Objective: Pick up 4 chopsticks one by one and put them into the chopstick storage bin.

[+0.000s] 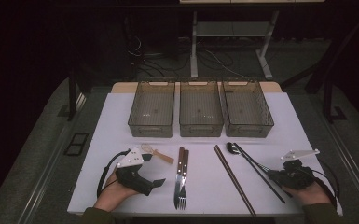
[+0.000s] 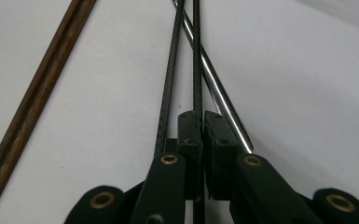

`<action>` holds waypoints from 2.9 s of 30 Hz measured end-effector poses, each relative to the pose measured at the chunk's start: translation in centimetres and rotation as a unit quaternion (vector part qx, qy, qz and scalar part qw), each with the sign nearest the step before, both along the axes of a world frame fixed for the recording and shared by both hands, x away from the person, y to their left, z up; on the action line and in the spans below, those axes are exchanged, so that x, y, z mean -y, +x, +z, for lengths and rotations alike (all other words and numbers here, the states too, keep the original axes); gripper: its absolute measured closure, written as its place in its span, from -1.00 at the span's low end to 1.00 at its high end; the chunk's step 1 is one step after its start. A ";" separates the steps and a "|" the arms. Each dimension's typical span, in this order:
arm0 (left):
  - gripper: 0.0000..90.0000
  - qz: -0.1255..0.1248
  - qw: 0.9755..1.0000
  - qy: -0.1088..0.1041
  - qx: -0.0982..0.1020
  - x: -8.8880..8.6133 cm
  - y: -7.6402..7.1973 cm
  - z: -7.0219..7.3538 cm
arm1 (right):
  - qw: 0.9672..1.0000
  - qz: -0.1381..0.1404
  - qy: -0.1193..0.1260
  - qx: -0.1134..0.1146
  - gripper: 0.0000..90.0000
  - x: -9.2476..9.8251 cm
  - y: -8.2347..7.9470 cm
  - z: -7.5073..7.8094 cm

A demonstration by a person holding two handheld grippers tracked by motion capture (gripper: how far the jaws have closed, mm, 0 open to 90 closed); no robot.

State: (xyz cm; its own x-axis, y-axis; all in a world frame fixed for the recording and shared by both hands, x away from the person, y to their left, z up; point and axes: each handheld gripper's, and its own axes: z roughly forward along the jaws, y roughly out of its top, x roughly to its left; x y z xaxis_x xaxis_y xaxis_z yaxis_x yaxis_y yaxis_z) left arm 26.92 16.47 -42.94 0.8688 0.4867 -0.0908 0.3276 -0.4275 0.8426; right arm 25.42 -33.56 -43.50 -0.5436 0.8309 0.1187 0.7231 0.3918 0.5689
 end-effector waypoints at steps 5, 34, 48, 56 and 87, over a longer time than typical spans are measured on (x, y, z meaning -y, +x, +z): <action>-1.00 -0.001 1.000 0.001 -0.001 0.0 0.0 0.0 | 1.000 0.002 0.011 0.012 0.91 0.3 -0.2 0.6; -1.00 -0.007 1.000 0.001 -0.005 0.2 0.0 -0.3 | 0.995 0.035 0.054 0.076 0.91 1.2 0.0 2.8; -1.00 -0.012 1.000 0.003 -0.006 0.2 0.2 -0.5 | 0.992 0.062 0.075 0.084 0.91 -0.2 1.0 3.6; -1.00 -0.013 1.000 0.004 0.004 -0.3 0.4 -0.4 | 0.989 0.080 0.081 0.093 0.91 -1.3 1.3 4.0; -1.00 0.000 1.000 -0.001 -0.005 -0.9 0.7 -0.6 | 0.979 0.118 0.109 0.123 0.91 -4.5 3.7 5.8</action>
State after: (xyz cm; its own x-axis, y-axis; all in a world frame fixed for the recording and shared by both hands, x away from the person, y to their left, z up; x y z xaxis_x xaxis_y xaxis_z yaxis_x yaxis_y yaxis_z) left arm 27.63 17.32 -43.54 0.8678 0.4867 -0.1004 0.3362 -0.4262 0.8398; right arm 29.16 -29.05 -37.72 -0.7523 0.6478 0.1204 0.4570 0.3814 0.8036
